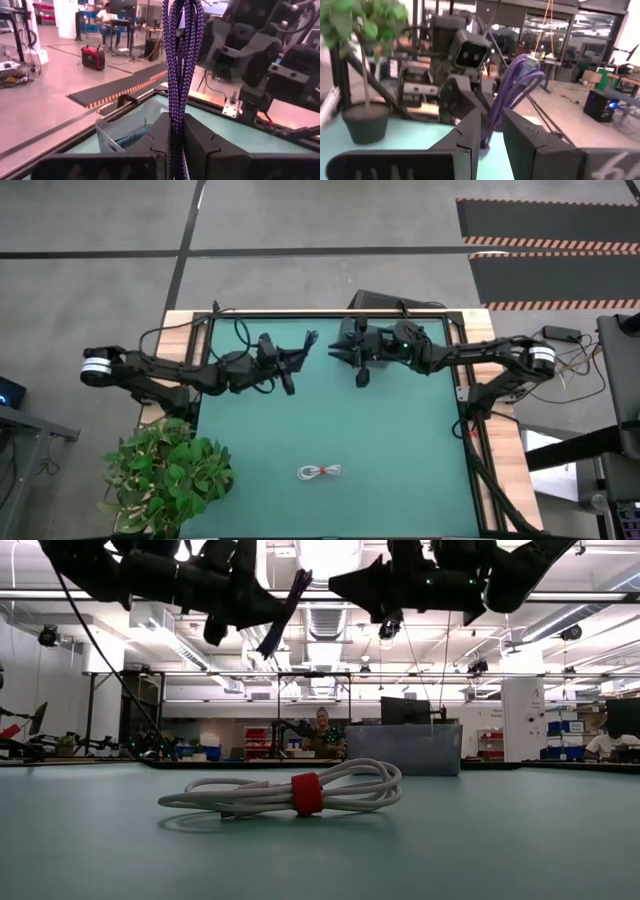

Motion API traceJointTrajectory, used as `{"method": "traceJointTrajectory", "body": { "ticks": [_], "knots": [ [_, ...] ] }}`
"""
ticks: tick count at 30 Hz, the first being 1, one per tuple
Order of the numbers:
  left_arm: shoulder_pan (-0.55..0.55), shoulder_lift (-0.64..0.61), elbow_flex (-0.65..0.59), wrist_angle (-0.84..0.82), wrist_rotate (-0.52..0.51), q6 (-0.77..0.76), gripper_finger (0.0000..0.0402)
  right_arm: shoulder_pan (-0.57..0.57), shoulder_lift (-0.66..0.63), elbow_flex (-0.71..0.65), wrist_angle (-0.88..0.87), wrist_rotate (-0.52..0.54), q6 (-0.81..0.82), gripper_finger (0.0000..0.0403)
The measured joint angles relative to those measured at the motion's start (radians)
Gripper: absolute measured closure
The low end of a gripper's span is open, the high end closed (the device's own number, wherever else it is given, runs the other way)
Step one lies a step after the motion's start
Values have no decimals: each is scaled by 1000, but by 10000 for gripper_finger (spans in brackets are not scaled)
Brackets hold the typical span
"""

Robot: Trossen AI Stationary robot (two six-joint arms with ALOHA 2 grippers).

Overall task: Pick and place USB-C Cables
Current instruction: Put the purple cable into the black bin

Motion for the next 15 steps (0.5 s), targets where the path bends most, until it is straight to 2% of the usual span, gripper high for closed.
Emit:
{"method": "traceJointTrajectory", "body": {
  "ticks": [4, 9, 15],
  "knots": [
    [0, 0, 5, 48, 21, 10, 386, 0, 12, 0, 42, 7, 68, 323],
    [0, -2, 5, 133, 53, 12, 386, 0, 6, 0, 47, 8, 116, 280],
    [0, 0, 7, 159, 99, 12, 386, 3, 10, 1, 64, 8, 133, 235]
  ]
}}
